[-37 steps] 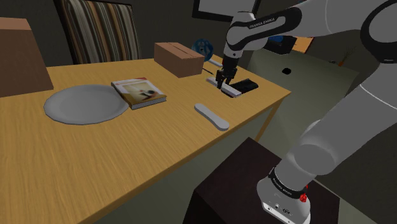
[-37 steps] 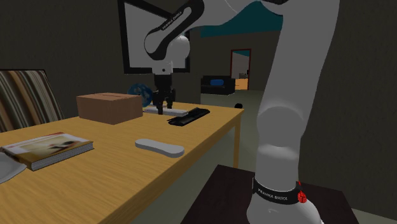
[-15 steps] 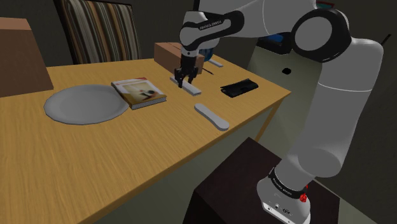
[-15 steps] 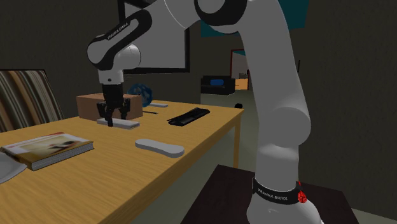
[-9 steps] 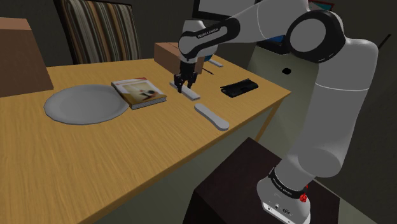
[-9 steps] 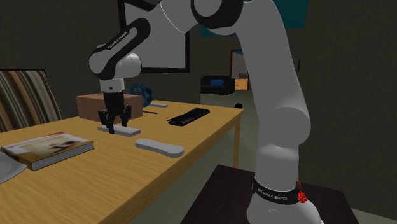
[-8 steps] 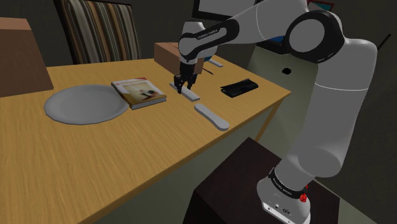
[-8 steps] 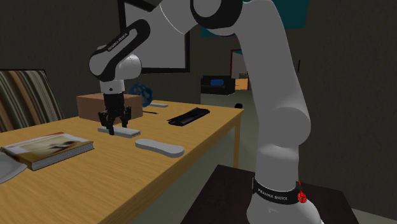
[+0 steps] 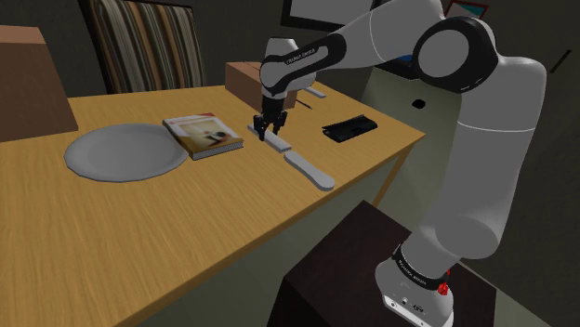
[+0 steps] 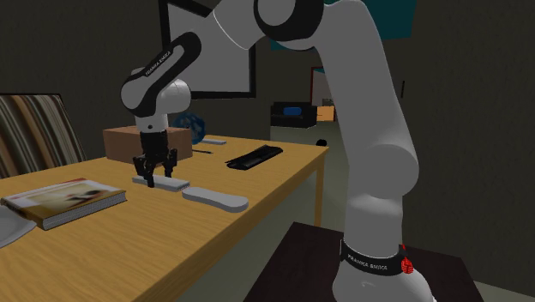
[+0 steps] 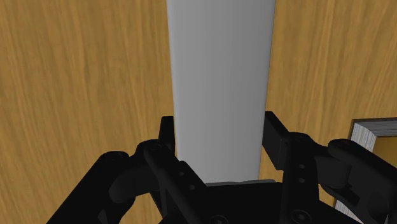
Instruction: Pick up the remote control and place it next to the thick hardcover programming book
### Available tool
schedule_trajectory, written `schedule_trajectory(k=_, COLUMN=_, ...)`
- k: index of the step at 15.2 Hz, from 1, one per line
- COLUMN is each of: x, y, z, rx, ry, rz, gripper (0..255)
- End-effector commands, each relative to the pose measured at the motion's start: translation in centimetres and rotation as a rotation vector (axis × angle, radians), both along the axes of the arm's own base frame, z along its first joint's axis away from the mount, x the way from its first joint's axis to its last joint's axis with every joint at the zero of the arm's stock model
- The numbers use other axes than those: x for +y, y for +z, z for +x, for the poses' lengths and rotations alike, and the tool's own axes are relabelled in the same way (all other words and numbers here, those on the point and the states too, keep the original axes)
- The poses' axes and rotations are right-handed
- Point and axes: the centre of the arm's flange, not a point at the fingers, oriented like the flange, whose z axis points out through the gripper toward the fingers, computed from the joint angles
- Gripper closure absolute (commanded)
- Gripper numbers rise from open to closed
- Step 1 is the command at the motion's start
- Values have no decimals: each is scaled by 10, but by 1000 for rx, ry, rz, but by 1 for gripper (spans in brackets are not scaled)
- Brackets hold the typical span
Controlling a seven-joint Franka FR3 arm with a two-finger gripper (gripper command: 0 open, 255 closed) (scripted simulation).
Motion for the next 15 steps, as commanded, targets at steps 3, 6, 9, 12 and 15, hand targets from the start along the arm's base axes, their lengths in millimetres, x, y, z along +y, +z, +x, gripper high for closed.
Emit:
schedule_trajectory(k=3, x=0, y=0, z=0, rx=-1, ry=0, rz=0, gripper=0)
schedule_trajectory(k=6, x=0, y=0, z=0, rx=-1, ry=0, rz=0, gripper=0)
schedule_trajectory(k=9, x=0, y=13, z=0, rx=-1, ry=0, rz=0, gripper=0)
schedule_trajectory(k=12, x=0, y=50, z=1, rx=-1, ry=0, rz=0, gripper=0)
schedule_trajectory(k=15, x=0, y=50, z=1, rx=-1, ry=0, rz=0, gripper=0)
